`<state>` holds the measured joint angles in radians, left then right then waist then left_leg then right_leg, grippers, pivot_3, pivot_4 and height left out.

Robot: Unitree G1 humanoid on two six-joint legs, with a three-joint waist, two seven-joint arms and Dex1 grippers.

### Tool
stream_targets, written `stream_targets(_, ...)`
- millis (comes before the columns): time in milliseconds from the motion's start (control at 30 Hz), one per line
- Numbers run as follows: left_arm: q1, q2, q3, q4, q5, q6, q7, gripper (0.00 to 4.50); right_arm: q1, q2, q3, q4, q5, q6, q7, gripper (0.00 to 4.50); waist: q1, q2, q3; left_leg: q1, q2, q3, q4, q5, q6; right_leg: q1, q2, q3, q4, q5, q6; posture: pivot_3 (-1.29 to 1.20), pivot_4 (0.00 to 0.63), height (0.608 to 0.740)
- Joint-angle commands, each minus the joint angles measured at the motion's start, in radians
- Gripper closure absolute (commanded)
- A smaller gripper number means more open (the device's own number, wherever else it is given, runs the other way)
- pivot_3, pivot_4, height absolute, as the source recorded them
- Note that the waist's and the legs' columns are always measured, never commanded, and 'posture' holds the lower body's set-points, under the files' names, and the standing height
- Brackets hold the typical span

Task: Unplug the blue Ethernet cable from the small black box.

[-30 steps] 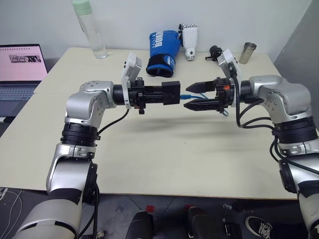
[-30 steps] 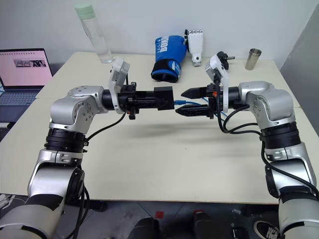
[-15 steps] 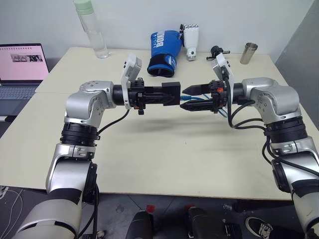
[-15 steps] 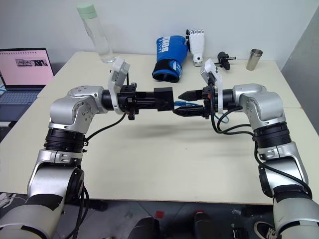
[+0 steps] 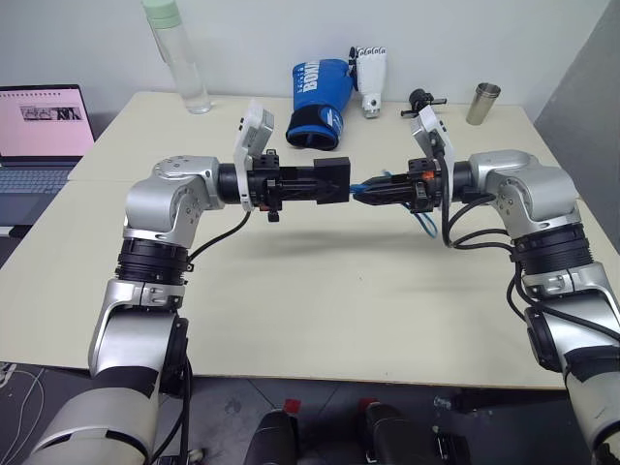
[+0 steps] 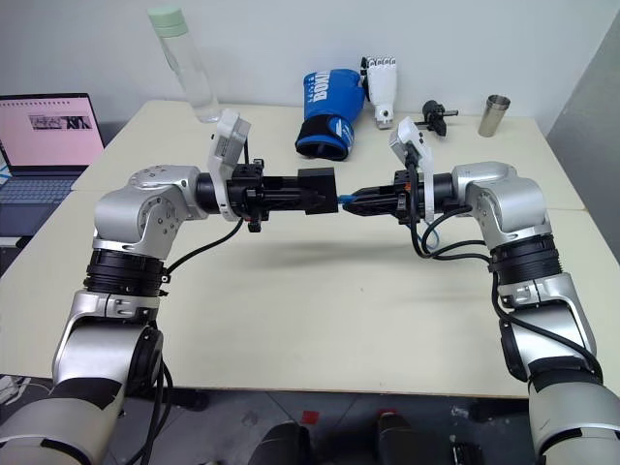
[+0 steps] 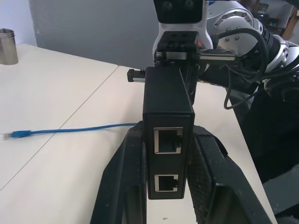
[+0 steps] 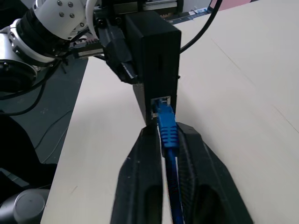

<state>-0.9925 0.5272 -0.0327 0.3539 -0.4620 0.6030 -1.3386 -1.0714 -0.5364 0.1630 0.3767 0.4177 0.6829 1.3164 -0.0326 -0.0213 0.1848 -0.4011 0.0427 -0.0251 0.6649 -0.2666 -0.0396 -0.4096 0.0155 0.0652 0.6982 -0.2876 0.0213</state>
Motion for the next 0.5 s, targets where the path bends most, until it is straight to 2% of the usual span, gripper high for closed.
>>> stream_targets(33, -0.016, 0.004, 0.006, -0.037, -0.013, -0.008, -0.008, 3.70, -0.032, 0.003, -0.017, -0.010, -0.003, -0.012, 0.005, 4.49, 0.000, 0.000, 0.000, 0.000, 0.000, 0.000, 0.000, 0.000, 0.000, 0.000, 0.000, 0.000, 0.000, 0.000, 0.000, 0.00, 0.150, 0.740)
stream_targets(333, -0.017, 0.004, 0.004, -0.032, -0.009, -0.011, -0.010, 3.70, -0.037, -0.004, -0.013, -0.010, -0.012, -0.004, 0.028, 4.50, 0.000, 0.000, 0.000, 0.000, 0.000, 0.000, 0.000, 0.000, 0.000, 0.000, 0.000, 0.000, 0.000, 0.000, 0.000, 0.00, 0.150, 0.740)
stream_targets(400, -0.017, 0.005, 0.004, -0.032, -0.009, -0.011, -0.011, 3.70, -0.039, -0.005, -0.014, -0.010, -0.010, 0.000, 0.035, 3.79, 0.000, 0.000, 0.000, 0.000, 0.000, 0.000, 0.000, 0.000, 0.000, 0.000, 0.000, 0.000, 0.000, 0.000, 0.000, 0.00, 0.150, 0.740)
stream_targets(500, -0.018, 0.005, 0.003, -0.031, -0.008, -0.012, -0.014, 3.70, -0.042, -0.005, -0.013, -0.013, -0.009, 0.006, 0.039, 3.11, 0.000, 0.000, 0.000, 0.000, 0.000, 0.000, 0.000, 0.000, 0.000, 0.000, 0.000, 0.000, 0.000, 0.000, 0.000, 0.00, 0.150, 0.740)
